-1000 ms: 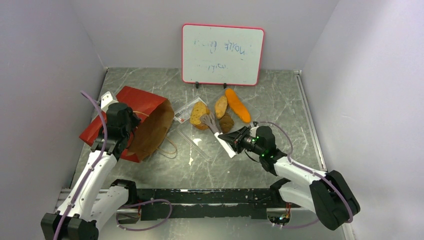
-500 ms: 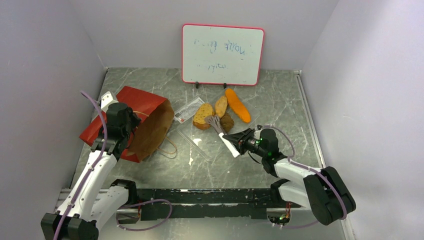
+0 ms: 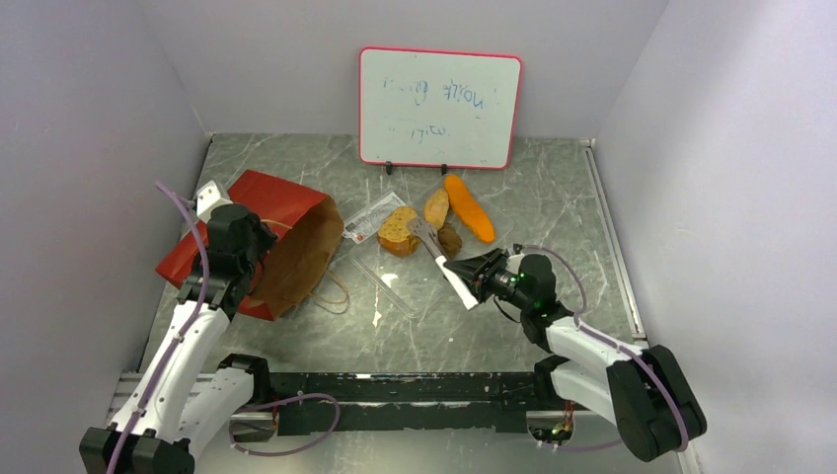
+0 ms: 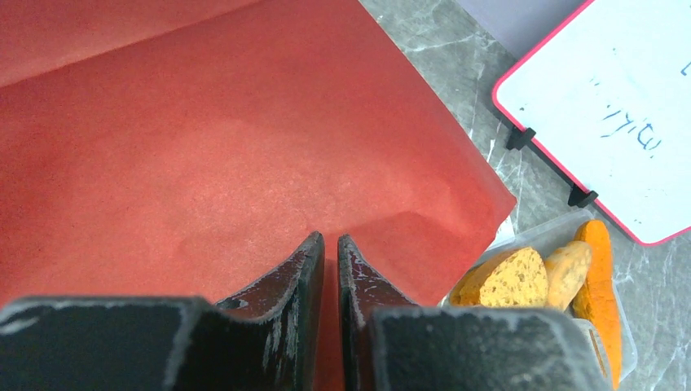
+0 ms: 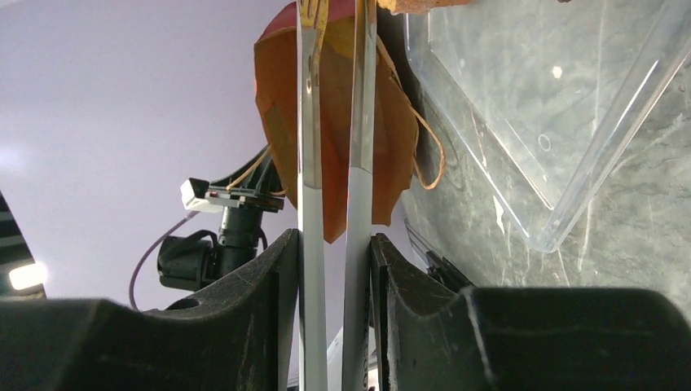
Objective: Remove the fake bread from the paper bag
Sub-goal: Place the fake bread in the container, then take out the fake bread from the paper bag.
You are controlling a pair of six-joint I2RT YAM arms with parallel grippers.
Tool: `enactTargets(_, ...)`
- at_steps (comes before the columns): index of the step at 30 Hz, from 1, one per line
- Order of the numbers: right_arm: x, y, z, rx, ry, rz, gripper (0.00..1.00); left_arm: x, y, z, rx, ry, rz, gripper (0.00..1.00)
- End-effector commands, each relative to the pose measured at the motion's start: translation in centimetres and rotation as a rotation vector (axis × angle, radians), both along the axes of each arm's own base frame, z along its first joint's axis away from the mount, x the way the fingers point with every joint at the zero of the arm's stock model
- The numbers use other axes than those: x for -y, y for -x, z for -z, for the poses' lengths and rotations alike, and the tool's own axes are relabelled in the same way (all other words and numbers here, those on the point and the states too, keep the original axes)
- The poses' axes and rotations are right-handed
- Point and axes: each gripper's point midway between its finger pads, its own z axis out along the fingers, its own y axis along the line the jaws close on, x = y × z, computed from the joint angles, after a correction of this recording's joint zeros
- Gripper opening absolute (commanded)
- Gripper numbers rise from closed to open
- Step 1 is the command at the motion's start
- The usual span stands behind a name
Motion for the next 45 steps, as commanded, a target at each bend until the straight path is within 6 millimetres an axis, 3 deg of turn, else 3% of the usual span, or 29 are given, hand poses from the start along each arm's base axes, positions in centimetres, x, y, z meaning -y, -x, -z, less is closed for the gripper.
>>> enactTargets(1,0.4,0.3,-0.9,0.038,0.002,-0.001,0.33,0.2,0.1,-1.1,0.032,-0.003,0.016,0.07)
enactTargets(10,0.2,-0.1,-3.7,0.154,0.144,-0.054,0.3,0.3,0.2,-1.6,0.047,-0.012,0.029,0.07)
enactTargets(15,-0.5,-0.2,-5.6,0.253,0.206,-0.105,0.23,0.8,0.2,-1.6,0.056,-0.01,0.066,0.07)
enactTargets(20,-3.1,0.0,-7.0,0.361,0.294,-0.202,0.22,1.2,0.1,-1.4,0.051,-0.012,0.094,0.07)
enactTargets(24,-6.9,1.7,-7.5,0.416,0.318,-0.324,0.22,1.4,-0.1,-1.5,0.048,-0.015,0.105,0.07)
enactTargets(36,-14.5,3.7,-5.8,0.449,0.313,-0.501,0.26,2.2,-0.3,-2.1,0.053,-0.005,0.149,0.07)
enactTargets(45,-20.6,0.5,-1.0,0.399,0.275,-0.552,0.3,2.6,-0.1,-2.3,0.057,-0.001,0.176,0.07)
